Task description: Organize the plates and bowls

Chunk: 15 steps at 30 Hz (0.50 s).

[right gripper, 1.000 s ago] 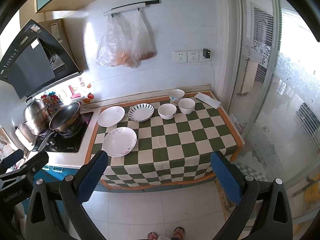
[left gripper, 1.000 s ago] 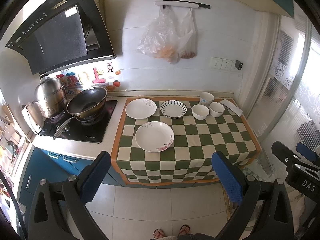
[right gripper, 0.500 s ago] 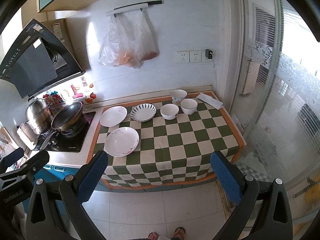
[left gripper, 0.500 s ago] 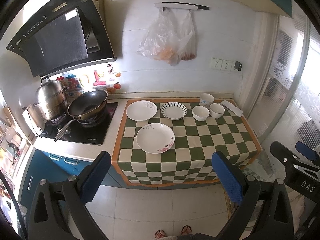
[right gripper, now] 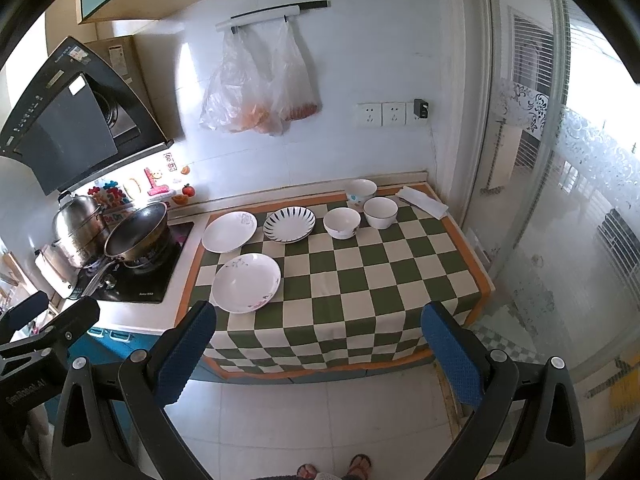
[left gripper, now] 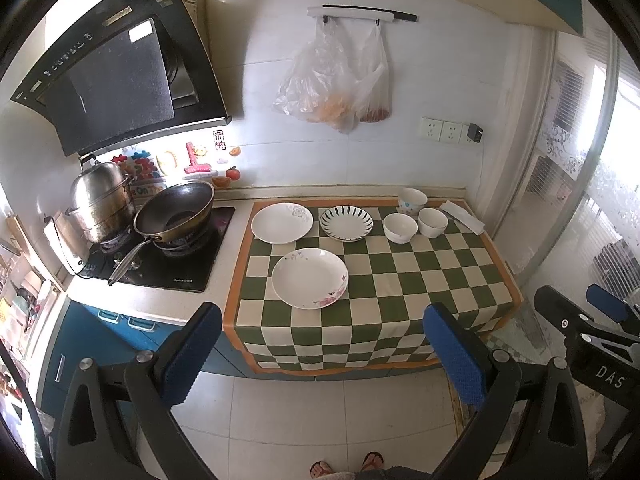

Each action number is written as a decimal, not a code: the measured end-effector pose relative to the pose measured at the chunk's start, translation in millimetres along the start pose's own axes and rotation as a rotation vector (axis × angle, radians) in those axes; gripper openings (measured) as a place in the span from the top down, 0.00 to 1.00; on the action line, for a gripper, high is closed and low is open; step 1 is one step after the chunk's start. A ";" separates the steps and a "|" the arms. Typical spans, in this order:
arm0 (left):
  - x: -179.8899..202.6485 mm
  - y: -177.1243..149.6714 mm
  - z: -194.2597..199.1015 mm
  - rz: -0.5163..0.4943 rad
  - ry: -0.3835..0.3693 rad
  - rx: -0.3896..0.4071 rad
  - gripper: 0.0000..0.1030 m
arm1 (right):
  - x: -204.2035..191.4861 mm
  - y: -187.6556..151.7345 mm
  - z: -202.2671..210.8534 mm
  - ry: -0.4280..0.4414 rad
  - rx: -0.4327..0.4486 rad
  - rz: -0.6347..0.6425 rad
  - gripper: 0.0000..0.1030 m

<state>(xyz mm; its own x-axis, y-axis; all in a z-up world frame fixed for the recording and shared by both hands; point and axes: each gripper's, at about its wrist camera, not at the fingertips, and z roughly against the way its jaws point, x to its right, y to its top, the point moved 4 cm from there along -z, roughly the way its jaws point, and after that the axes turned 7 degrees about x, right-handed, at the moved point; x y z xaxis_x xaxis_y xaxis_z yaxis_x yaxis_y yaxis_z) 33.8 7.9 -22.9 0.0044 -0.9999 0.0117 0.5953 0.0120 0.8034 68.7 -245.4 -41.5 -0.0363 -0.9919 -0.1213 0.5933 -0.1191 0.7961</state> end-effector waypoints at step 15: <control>3.3 1.6 -2.3 -0.003 0.004 0.000 0.00 | -2.7 -1.2 -6.5 0.007 -0.016 0.001 0.00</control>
<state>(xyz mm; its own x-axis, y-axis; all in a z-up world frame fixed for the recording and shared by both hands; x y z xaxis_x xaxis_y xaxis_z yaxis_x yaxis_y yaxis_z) 36.6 4.7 -22.9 0.0060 -1.0000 0.0067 0.5954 0.0090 0.8034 73.3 -242.3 -46.0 -0.0299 -0.9918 -0.1244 0.6063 -0.1169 0.7866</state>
